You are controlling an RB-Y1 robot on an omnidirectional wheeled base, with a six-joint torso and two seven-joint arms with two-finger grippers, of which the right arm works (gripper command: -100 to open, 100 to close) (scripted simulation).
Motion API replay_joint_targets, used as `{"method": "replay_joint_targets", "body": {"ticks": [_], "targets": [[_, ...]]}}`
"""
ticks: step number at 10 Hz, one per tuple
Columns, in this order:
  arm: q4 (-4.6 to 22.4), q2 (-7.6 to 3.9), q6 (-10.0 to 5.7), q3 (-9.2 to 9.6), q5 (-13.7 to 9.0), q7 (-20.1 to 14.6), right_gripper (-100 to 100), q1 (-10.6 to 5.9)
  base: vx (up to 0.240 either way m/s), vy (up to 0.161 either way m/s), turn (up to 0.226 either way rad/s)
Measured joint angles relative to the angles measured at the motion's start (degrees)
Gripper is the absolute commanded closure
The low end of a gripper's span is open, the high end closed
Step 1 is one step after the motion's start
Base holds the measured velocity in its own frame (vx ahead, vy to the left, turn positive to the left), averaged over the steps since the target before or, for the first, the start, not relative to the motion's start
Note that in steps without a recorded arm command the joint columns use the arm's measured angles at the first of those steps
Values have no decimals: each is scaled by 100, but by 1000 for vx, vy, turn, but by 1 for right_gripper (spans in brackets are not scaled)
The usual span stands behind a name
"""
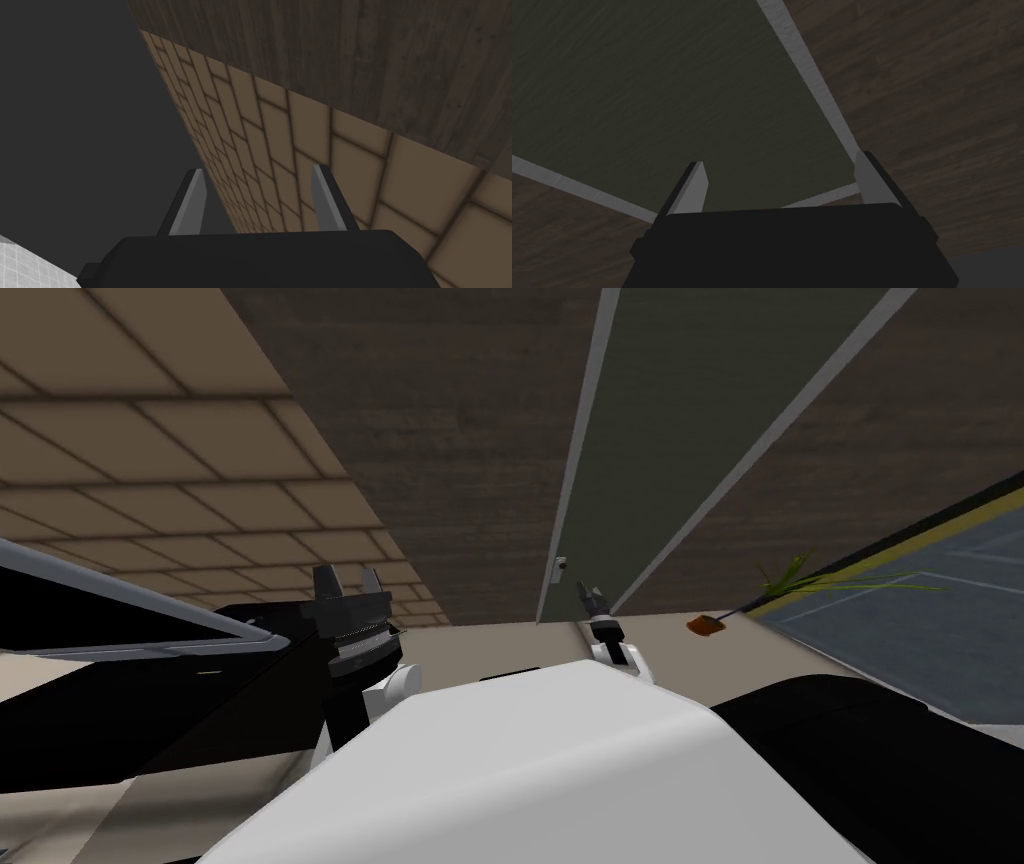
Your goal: Pull the door open
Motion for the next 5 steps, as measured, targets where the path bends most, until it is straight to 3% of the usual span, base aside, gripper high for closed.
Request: {"method": "replay_joint_targets", "body": {"ticks": [5], "targets": [[501,58,32,-319,350,584,-100,-126,66,-83,157]]}}
